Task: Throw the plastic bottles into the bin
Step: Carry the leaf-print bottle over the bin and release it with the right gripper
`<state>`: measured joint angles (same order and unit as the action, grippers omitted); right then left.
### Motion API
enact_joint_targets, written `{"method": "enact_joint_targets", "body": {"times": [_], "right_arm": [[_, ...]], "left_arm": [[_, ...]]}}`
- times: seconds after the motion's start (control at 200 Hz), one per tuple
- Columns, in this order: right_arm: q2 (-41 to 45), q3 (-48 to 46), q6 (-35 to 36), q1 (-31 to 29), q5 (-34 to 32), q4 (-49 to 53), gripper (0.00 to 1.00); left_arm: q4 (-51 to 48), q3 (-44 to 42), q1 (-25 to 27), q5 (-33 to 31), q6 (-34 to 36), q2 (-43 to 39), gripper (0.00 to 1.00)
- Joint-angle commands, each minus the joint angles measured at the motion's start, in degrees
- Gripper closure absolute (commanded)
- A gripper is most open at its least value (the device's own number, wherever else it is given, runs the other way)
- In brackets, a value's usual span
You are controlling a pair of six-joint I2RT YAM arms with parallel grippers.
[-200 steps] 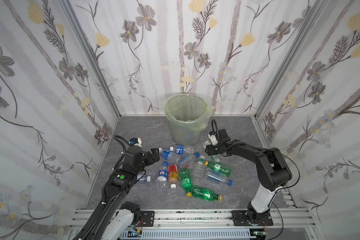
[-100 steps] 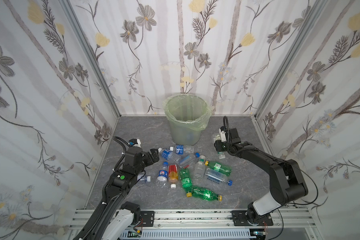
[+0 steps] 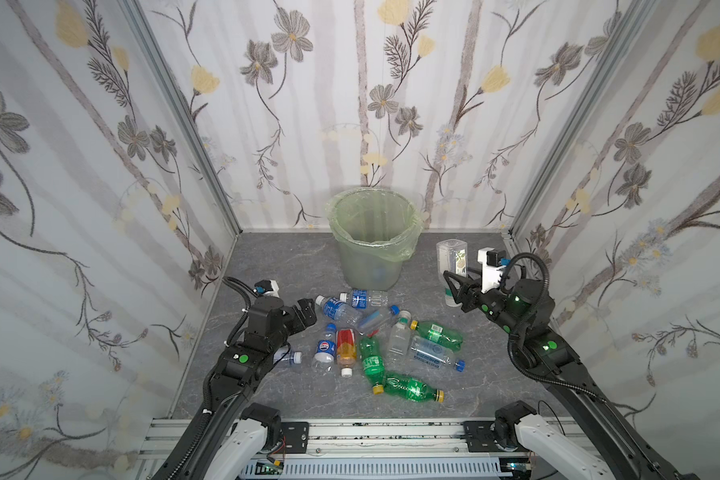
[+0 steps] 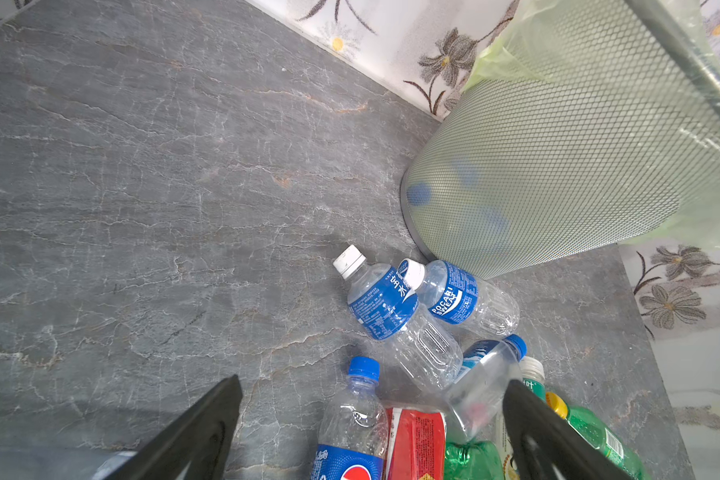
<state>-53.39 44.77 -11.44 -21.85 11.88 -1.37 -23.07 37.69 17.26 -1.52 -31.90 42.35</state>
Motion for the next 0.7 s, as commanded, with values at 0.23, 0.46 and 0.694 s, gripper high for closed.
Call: {"method": "enact_joint_targets", "body": {"times": [0.23, 0.46, 0.694], "right_arm": [[-21.1, 25.85, 0.13, -4.31, 5.7, -0.4, 0.59], [-53.23, 62.28, -5.3, -5.79, 3.11, 15.25, 0.18], [-47.8, 52.47, -5.3, -5.83, 3.56, 12.51, 0.15]], "left_arm": [[-1.41, -1.48, -0.21, -2.14, -5.75, 0.81, 0.0], [-2.89, -1.24, -0.43, -4.11, -6.6, -0.66, 0.0], [-5.61, -0.91, -1.1, -5.67, -7.48, 0.52, 0.0]]}}
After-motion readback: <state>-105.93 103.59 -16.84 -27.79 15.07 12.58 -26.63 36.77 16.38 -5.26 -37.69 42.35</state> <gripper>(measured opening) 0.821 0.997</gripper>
